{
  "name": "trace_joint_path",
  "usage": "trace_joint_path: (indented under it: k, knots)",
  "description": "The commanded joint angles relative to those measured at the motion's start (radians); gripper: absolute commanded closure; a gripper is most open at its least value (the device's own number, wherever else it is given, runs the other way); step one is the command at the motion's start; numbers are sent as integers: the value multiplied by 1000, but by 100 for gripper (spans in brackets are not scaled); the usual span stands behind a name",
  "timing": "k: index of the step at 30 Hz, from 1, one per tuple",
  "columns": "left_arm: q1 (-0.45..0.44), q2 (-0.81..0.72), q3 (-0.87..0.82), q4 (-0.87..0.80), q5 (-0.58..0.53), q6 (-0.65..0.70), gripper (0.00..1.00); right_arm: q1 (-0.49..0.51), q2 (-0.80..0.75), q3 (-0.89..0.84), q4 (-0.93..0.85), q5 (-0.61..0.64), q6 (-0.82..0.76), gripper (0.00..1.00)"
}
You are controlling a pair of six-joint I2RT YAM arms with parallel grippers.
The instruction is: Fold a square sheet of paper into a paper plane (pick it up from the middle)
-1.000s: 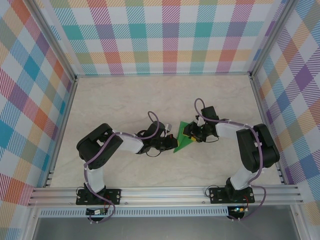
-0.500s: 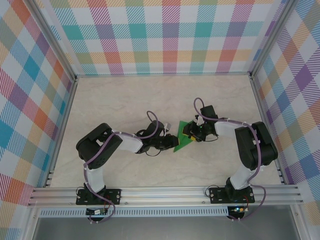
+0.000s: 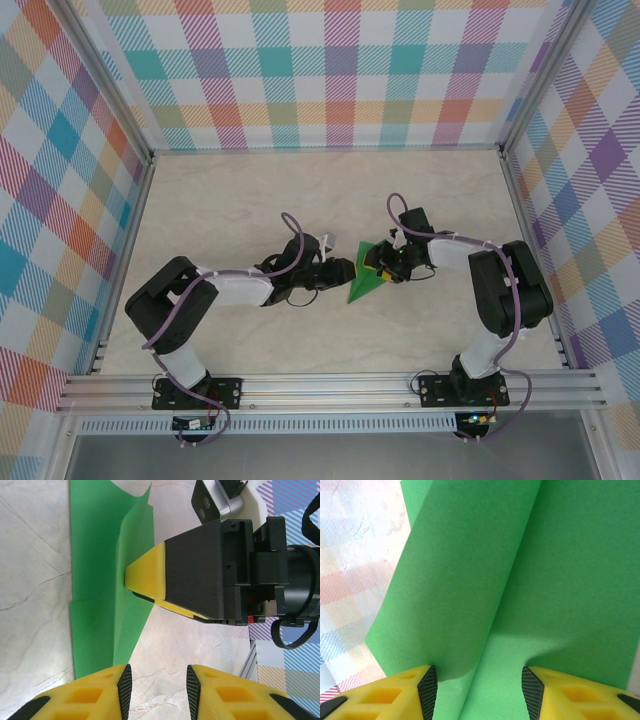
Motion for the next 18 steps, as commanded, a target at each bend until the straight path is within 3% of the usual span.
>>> trace_joint_path:
  k: [1, 9, 18]
  knots:
    - [7, 17, 36, 44, 44, 3, 65, -5, 50, -5, -72, 111, 8, 47]
    - [-4, 105, 129, -34, 105, 13, 73, -3, 82, 6, -102, 121, 16, 44]
    - [-9, 181, 184, -107, 97, 26, 83, -3, 106, 13, -125, 137, 24, 44]
